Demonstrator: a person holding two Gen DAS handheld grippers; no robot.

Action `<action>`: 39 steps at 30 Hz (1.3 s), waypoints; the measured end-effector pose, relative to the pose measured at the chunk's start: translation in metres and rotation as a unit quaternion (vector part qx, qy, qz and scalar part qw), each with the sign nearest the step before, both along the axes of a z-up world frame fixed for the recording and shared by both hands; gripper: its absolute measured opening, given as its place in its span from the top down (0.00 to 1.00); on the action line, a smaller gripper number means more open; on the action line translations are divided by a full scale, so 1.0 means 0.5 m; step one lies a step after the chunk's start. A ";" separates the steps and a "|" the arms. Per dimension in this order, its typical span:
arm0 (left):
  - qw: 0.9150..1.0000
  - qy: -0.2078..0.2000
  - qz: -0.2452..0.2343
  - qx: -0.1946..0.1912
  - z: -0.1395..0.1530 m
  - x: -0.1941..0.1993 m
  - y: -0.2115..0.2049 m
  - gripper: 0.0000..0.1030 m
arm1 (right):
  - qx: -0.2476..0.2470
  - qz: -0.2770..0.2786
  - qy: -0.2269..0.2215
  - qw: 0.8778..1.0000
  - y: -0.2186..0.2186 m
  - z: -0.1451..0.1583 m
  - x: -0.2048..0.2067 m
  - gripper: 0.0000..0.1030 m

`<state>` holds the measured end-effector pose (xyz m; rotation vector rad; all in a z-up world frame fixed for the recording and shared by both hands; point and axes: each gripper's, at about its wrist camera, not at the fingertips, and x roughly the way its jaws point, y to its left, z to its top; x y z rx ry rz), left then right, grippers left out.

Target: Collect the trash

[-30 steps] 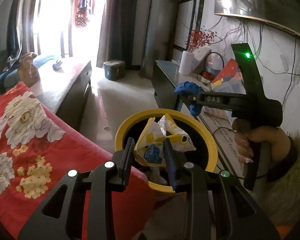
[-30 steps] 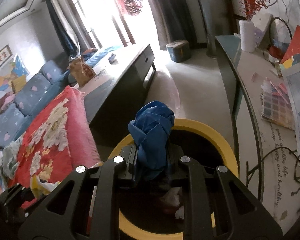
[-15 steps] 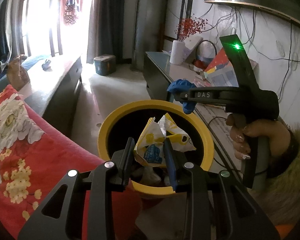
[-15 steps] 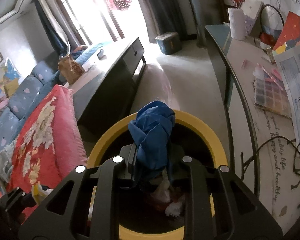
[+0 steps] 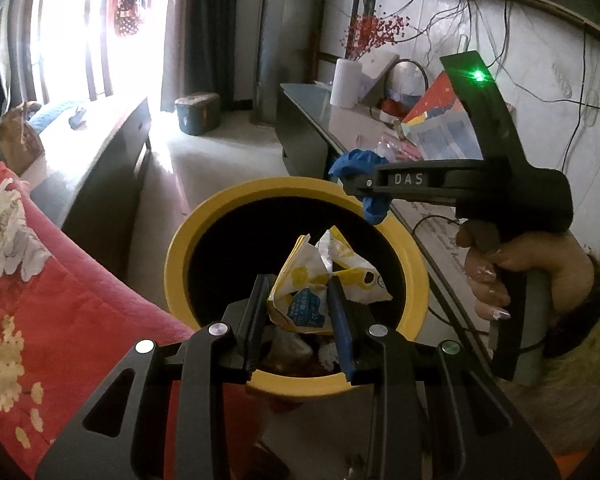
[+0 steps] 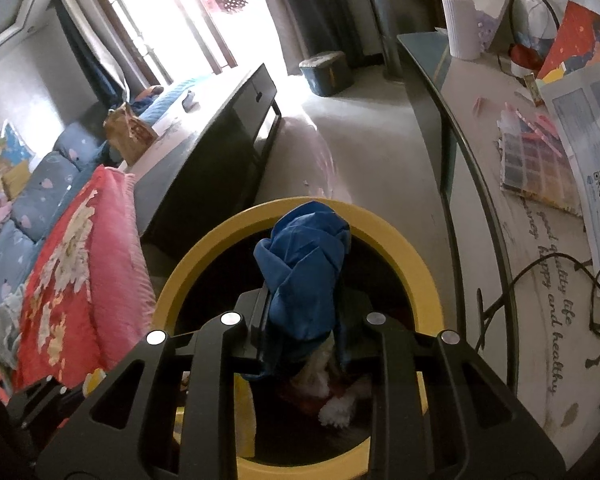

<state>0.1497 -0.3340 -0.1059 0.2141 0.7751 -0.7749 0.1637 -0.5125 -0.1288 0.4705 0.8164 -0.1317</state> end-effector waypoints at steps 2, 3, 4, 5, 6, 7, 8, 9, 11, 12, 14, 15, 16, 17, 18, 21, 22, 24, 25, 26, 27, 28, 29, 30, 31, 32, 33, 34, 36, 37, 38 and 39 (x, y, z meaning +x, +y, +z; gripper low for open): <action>1.000 0.006 -0.001 0.002 -0.008 0.006 -0.006 0.72 | 0.000 0.000 0.002 1.000 0.000 -0.004 -0.002 0.82; 1.000 0.008 -0.002 0.003 -0.011 0.006 -0.009 0.71 | 0.001 0.000 0.003 1.000 -0.002 -0.005 -0.002 0.81; 1.000 0.010 -0.002 0.004 -0.013 0.010 -0.014 0.71 | 0.002 -0.001 0.004 1.000 -0.003 -0.007 -0.002 0.80; 1.000 0.010 -0.002 0.005 -0.015 0.010 -0.014 0.71 | 0.003 -0.002 0.004 1.000 -0.003 -0.007 -0.004 0.79; 1.000 0.011 -0.002 0.005 -0.016 0.012 -0.017 0.71 | 0.005 -0.002 0.004 1.000 -0.003 -0.007 -0.005 0.77; 1.000 0.012 -0.003 0.005 -0.016 0.014 -0.018 0.71 | 0.005 -0.002 0.003 1.000 -0.004 -0.007 -0.006 0.74; 1.000 0.012 -0.002 0.005 -0.017 0.015 -0.019 0.70 | 0.005 -0.003 0.003 1.000 -0.004 -0.006 -0.007 0.73; 1.000 0.011 -0.001 0.004 -0.016 0.016 -0.018 0.67 | 0.005 -0.003 0.002 1.000 -0.004 -0.005 -0.007 0.71; 1.000 0.009 0.000 0.002 -0.014 0.019 -0.014 0.59 | 0.005 -0.004 0.001 1.000 -0.004 -0.004 -0.009 0.69; 1.000 0.008 0.001 0.000 -0.014 0.019 -0.011 0.55 | 0.005 -0.005 0.001 1.000 -0.004 -0.003 -0.009 0.67; 1.000 0.006 0.004 -0.001 -0.010 0.021 -0.007 0.52 | 0.005 -0.006 -0.001 1.000 -0.005 -0.001 -0.010 0.66; 1.000 0.005 0.007 -0.001 -0.009 0.022 -0.005 0.48 | 0.004 -0.007 -0.001 1.000 -0.005 0.000 -0.010 0.63; 1.000 0.004 0.011 -0.003 -0.007 0.024 -0.002 0.46 | 0.002 -0.007 -0.002 1.000 -0.005 0.003 -0.010 0.61; 1.000 0.004 0.014 -0.003 -0.005 0.026 0.000 0.42 | 0.001 -0.008 -0.003 1.000 -0.005 0.004 -0.011 0.60; 1.000 0.003 0.017 -0.004 -0.003 0.027 0.003 0.38 | 0.000 -0.008 -0.005 1.000 -0.005 0.007 -0.012 0.59; 0.999 0.001 0.030 -0.010 0.008 0.032 0.018 0.25 | -0.004 -0.009 -0.008 1.000 -0.002 0.015 -0.017 0.54; 0.999 0.000 0.033 -0.012 0.011 0.032 0.022 0.23 | -0.006 -0.008 -0.010 1.000 0.000 0.019 -0.019 0.52; 0.999 -0.006 0.043 -0.014 0.021 0.033 0.034 0.15 | -0.010 -0.008 -0.015 1.000 0.004 0.030 -0.025 0.48; 0.999 -0.008 0.047 -0.014 0.025 0.033 0.040 0.13 | -0.012 -0.009 -0.018 1.000 0.006 0.036 -0.030 0.45; 0.998 -0.010 0.052 -0.016 0.029 0.032 0.049 0.11 | -0.013 -0.010 -0.022 1.000 0.007 0.043 -0.033 0.43; 0.998 -0.013 0.058 -0.017 0.034 0.033 0.055 0.09 | -0.016 -0.011 -0.026 0.999 0.010 0.052 -0.039 0.37; 0.997 -0.016 0.069 -0.018 0.041 0.034 0.067 0.08 | -0.020 -0.014 -0.031 0.999 0.011 0.060 -0.044 0.31; 0.997 -0.017 0.074 -0.019 0.045 0.034 0.074 0.08 | -0.024 -0.017 -0.035 0.999 0.015 0.069 -0.050 0.29; 0.996 -0.019 0.081 -0.021 0.051 0.034 0.082 0.07 | -0.028 -0.019 -0.039 0.999 0.020 0.080 -0.057 0.24; 0.995 -0.022 0.091 -0.023 0.059 0.034 0.094 0.07 | -0.027 -0.019 -0.045 0.998 0.026 0.091 -0.064 0.20; 0.994 -0.025 0.099 -0.024 0.066 0.035 0.105 0.06 | -0.026 -0.019 -0.049 0.998 0.032 0.099 -0.068 0.19; 0.993 -0.030 0.111 -0.027 0.075 0.035 0.120 0.06 | -0.026 -0.018 -0.053 0.998 0.040 0.110 -0.075 0.15; 0.992 -0.032 0.118 -0.029 0.080 0.034 0.136 0.06 | -0.028 -0.017 -0.057 0.998 0.050 0.121 -0.081 0.11; 0.990 -0.036 0.134 -0.031 0.095 0.033 0.161 0.06 | -0.032 -0.016 -0.068 0.997 0.069 0.140 -0.096 0.11; 0.988 -0.040 0.146 -0.030 0.103 0.032 0.178 0.06 | -0.034 -0.014 -0.070 0.997 0.077 0.146 -0.099 0.11; 0.987 -0.042 0.154 -0.030 0.107 0.031 0.192 0.06 | -0.039 -0.011 -0.072 0.997 0.090 0.154 -0.104 0.11; 0.985 -0.044 0.164 -0.031 0.114 0.030 0.207 0.06 | -0.043 -0.009 -0.075 0.996 0.104 0.161 -0.109 0.11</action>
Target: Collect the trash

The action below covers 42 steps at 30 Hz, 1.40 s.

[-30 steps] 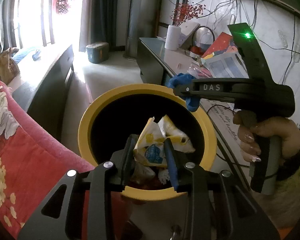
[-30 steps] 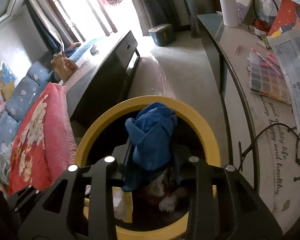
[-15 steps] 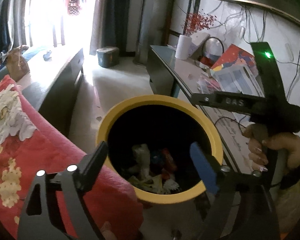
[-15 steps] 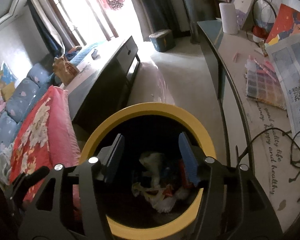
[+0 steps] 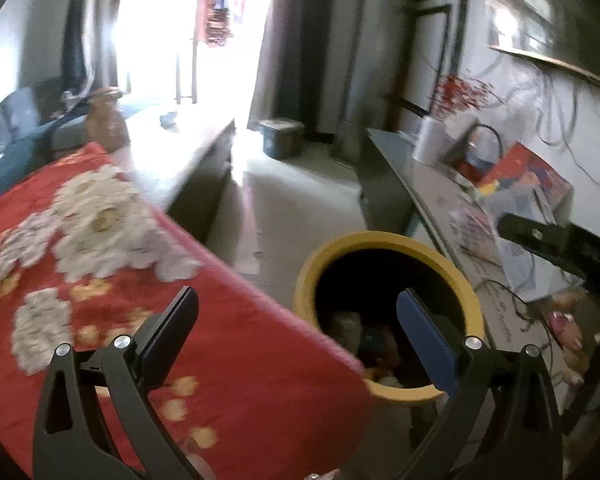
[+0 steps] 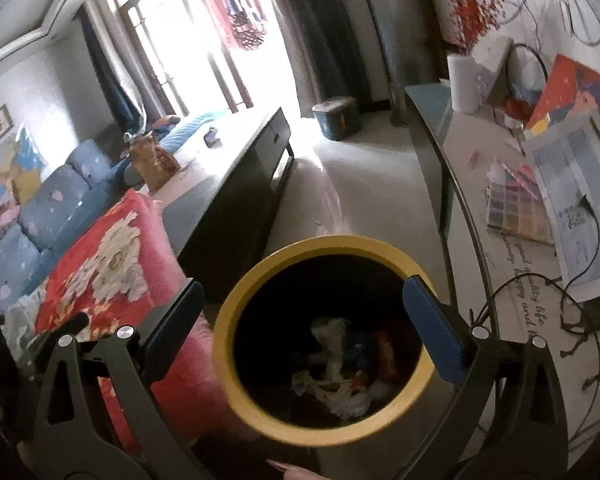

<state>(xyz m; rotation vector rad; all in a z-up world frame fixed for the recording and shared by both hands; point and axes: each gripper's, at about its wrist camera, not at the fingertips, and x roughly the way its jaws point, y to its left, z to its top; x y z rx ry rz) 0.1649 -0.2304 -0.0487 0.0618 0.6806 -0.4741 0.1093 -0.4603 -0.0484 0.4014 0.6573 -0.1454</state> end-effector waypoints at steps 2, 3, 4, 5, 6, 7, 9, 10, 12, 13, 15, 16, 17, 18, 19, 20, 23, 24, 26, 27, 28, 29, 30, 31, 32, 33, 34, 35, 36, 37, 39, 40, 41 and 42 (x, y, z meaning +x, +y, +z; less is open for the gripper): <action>1.000 -0.005 0.021 -0.004 0.012 -0.006 0.031 0.06 | -0.005 0.008 -0.004 1.000 0.029 0.009 -0.009 0.11; 0.999 -0.009 0.031 -0.004 0.017 -0.011 0.047 0.06 | -0.008 0.014 -0.005 1.000 0.044 0.012 -0.013 0.11; 0.999 -0.013 0.040 -0.005 0.021 -0.015 0.062 0.06 | -0.011 0.022 -0.006 1.000 0.059 0.015 -0.017 0.11; 0.999 -0.016 0.048 -0.005 0.024 -0.020 0.075 0.06 | -0.016 0.031 -0.007 0.999 0.079 0.019 -0.019 0.11; 0.998 -0.018 0.055 -0.006 0.027 -0.025 0.087 0.06 | -0.021 0.041 -0.007 0.999 0.097 0.022 -0.020 0.11; 0.998 -0.020 0.065 -0.008 0.030 -0.031 0.105 0.06 | -0.025 0.050 -0.007 0.998 0.111 0.026 -0.021 0.11; 0.997 -0.026 0.079 -0.006 0.035 -0.042 0.132 0.06 | -0.035 0.068 -0.012 0.997 0.147 0.036 -0.023 0.11; 0.995 -0.031 0.090 -0.002 0.040 -0.051 0.149 0.06 | -0.040 0.074 -0.015 0.996 0.161 0.040 -0.026 0.11; 0.994 -0.038 0.101 0.003 0.047 -0.063 0.172 0.06 | -0.054 0.086 -0.020 0.995 0.195 0.045 -0.029 0.11; 0.993 -0.043 0.109 0.005 0.051 -0.071 0.185 0.06 | -0.064 0.094 -0.023 0.993 0.215 0.046 -0.032 0.11; 0.991 -0.051 0.123 0.008 0.059 -0.088 0.210 0.06 | -0.078 0.109 -0.028 0.991 0.249 0.044 -0.039 0.11; 0.990 -0.054 0.127 0.008 0.063 -0.094 0.222 0.06 | -0.082 0.114 -0.032 0.990 0.259 0.042 -0.043 0.11; 0.990 -0.057 0.132 0.007 0.066 -0.101 0.233 0.06 | -0.088 0.118 -0.040 0.988 0.276 0.039 -0.049 0.11; 0.989 -0.062 0.136 0.007 0.069 -0.108 0.242 0.06 | -0.091 0.119 -0.045 0.988 0.285 0.038 -0.054 0.11; 0.987 -0.069 0.142 0.006 0.073 -0.120 0.255 0.06 | -0.094 0.120 -0.051 0.987 0.294 0.036 -0.060 0.11; 0.987 -0.074 0.146 0.007 0.075 -0.129 0.263 0.06 | -0.097 0.120 -0.060 0.986 0.304 0.036 -0.067 0.11; 0.984 -0.087 0.154 0.002 0.076 -0.153 0.286 0.06 | -0.117 0.115 -0.090 0.982 0.331 0.036 -0.089 0.11; 0.983 -0.095 0.158 0.002 0.077 -0.164 0.295 0.06 | -0.121 0.111 -0.100 0.981 0.336 0.035 -0.097 0.11; 0.981 -0.103 0.162 0.004 0.077 -0.176 0.305 0.06 | -0.135 0.104 -0.121 0.978 0.349 0.034 -0.116 0.11; 0.981 -0.109 0.163 0.003 0.077 -0.182 0.309 0.06 | -0.142 0.108 -0.132 0.975 0.357 0.033 -0.123 0.11; 0.980 -0.113 0.166 0.000 0.077 -0.190 0.315 0.06 | -0.152 0.112 -0.142 0.972 0.367 0.033 -0.130 0.11; 0.979 -0.116 0.166 -0.002 0.077 -0.194 0.318 0.06 | -0.158 0.115 -0.151 0.969 0.374 0.034 -0.136 0.11; 0.979 -0.119 0.165 -0.004 0.076 -0.199 0.320 0.06 | -0.163 0.116 -0.161 0.967 0.380 0.035 -0.143 0.11; 0.979 -0.122 0.166 -0.006 0.075 -0.206 0.323 0.06 | -0.164 0.116 -0.166 0.966 0.383 0.035 -0.146 0.11; 0.978 -0.128 0.166 -0.008 0.074 -0.213 0.325 0.06 | -0.164 0.114 -0.170 0.965 0.387 0.036 -0.150 0.11; 0.977 -0.132 0.166 -0.009 0.074 -0.219 0.327 0.06 | -0.161 0.113 -0.175 0.965 0.389 0.036 -0.154 0.11; 0.976 -0.139 0.166 -0.011 0.072 -0.226 0.329 0.06 | -0.160 0.112 -0.181 0.964 0.390 0.037 -0.157 0.11; 0.976 -0.141 0.165 -0.012 0.071 -0.230 0.329 0.06 | -0.162 0.111 -0.185 0.963 0.392 0.038 -0.160 0.11; 0.976 -0.140 0.164 -0.013 0.069 -0.232 0.331 0.06 | -0.163 0.111 -0.188 0.962 0.394 0.038 -0.162 0.11; 0.977 -0.140 0.163 -0.016 0.069 -0.234 0.332 0.06 | -0.163 0.112 -0.190 0.962 0.395 0.039 -0.163 0.11; 0.977 -0.141 0.161 -0.017 0.068 -0.237 0.330 0.06 | -0.167 0.111 -0.190 0.961 0.398 0.038 -0.160 0.11; 0.977 -0.141 0.161 -0.018 0.068 -0.238 0.331 0.06 | -0.166 0.112 -0.190 0.961 0.399 0.039 -0.160 0.11; 0.977 -0.142 0.160 -0.018 0.068 -0.239 0.331 0.06 | -0.167 0.112 -0.191 0.961 0.401 0.038 -0.162 0.11; 0.977 -0.143 0.160 -0.019 0.068 -0.241 0.332 0.06 | -0.168 0.109 -0.193 0.960 0.401 0.039 -0.164 0.11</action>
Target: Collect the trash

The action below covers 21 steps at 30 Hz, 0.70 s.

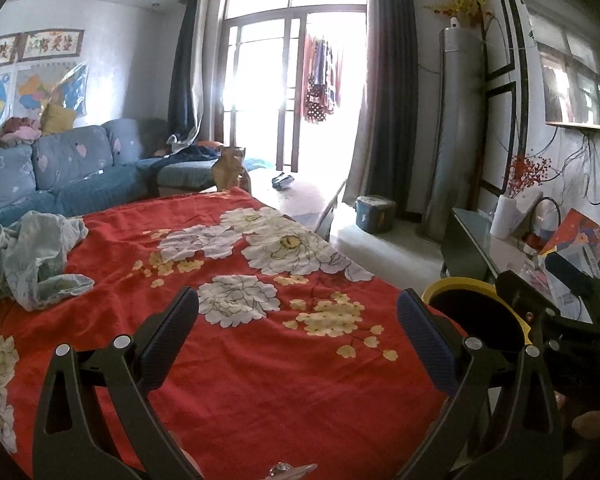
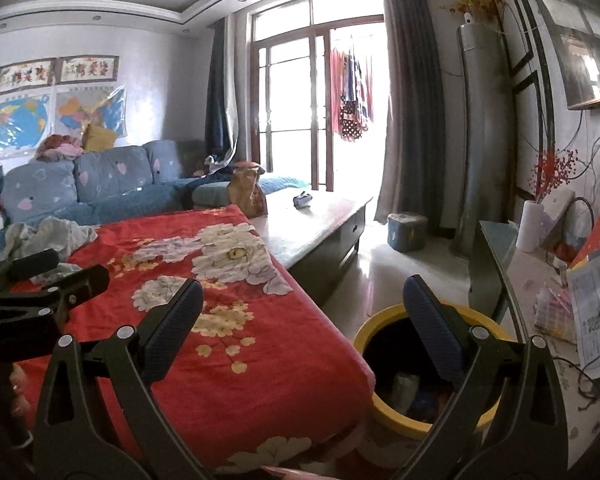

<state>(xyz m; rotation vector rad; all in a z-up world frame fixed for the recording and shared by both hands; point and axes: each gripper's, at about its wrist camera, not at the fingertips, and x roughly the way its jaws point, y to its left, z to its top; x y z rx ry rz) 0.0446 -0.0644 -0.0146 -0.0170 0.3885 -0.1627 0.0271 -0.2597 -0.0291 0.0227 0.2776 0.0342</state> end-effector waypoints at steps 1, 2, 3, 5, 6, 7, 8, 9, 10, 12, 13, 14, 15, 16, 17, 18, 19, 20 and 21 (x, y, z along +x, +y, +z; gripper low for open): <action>1.000 0.000 0.000 -0.001 -0.001 0.000 0.001 0.06 | 0.001 0.000 -0.001 1.000 -0.001 0.002 0.000 0.11; 1.000 0.000 0.001 -0.001 -0.001 0.000 0.001 0.06 | 0.003 -0.001 -0.001 1.000 -0.001 0.000 -0.001 0.11; 1.000 0.001 0.001 -0.002 0.000 -0.001 0.002 0.06 | 0.004 -0.003 -0.001 1.000 -0.002 0.001 0.000 0.11; 1.000 -0.001 0.001 0.000 0.000 -0.002 0.001 0.06 | 0.005 -0.005 0.000 1.000 -0.005 0.003 0.002 0.11; 1.000 -0.002 0.001 0.001 0.001 -0.003 0.001 0.06 | 0.006 -0.006 0.001 1.000 -0.004 0.002 0.002 0.11; 1.000 -0.002 0.001 0.001 0.002 -0.004 0.000 0.06 | 0.006 -0.008 0.001 1.000 -0.005 0.002 0.001 0.11; 1.000 -0.001 0.001 0.000 0.002 -0.005 0.000 0.06 | 0.006 -0.008 0.001 1.000 -0.005 0.002 0.000 0.11; 1.000 -0.002 0.002 0.000 0.002 -0.005 0.000 0.06 | 0.007 -0.008 0.000 1.000 -0.005 0.002 0.000 0.11; 1.000 -0.003 0.002 0.001 0.002 -0.005 0.000 0.06 | 0.007 -0.008 0.000 1.000 -0.005 0.002 0.000 0.11; 1.000 -0.003 0.001 0.001 0.002 -0.006 0.000 0.06 | 0.006 -0.008 0.000 1.000 -0.005 0.003 0.000 0.11; 1.000 -0.003 0.002 0.000 0.002 -0.005 0.000 0.06 | 0.006 -0.007 -0.001 1.000 -0.005 0.003 0.001 0.11; 1.000 -0.003 0.001 0.000 0.002 -0.005 0.000 0.06 | 0.007 -0.007 -0.001 1.000 -0.006 0.003 0.001 0.11; 1.000 -0.002 0.001 0.000 0.002 -0.005 0.000 0.06 | 0.007 -0.006 -0.001 1.000 -0.007 0.004 0.002 0.11; 1.000 -0.004 0.001 0.001 0.002 -0.006 0.000 0.06 | 0.007 -0.007 0.000 1.000 -0.006 0.003 0.002 0.11; 1.000 -0.004 0.001 0.001 0.004 -0.006 -0.001 0.06 | 0.007 -0.007 0.000 1.000 -0.006 0.003 0.002 0.11; 1.000 -0.003 0.001 0.001 0.004 -0.006 -0.001 0.06 | 0.008 -0.007 0.000 1.000 -0.007 0.003 0.002 0.11; 1.000 -0.003 0.001 0.001 0.005 -0.007 -0.002 0.06 | 0.009 -0.007 0.001 1.000 -0.007 0.004 0.002 0.11; 1.000 -0.004 0.001 0.001 0.006 -0.007 -0.004 0.06 | 0.009 -0.008 0.001 1.000 -0.007 0.005 0.002 0.11; 1.000 -0.004 0.001 0.001 0.007 -0.007 -0.005 0.06 | 0.007 -0.008 0.000 1.000 -0.006 0.005 0.002 0.11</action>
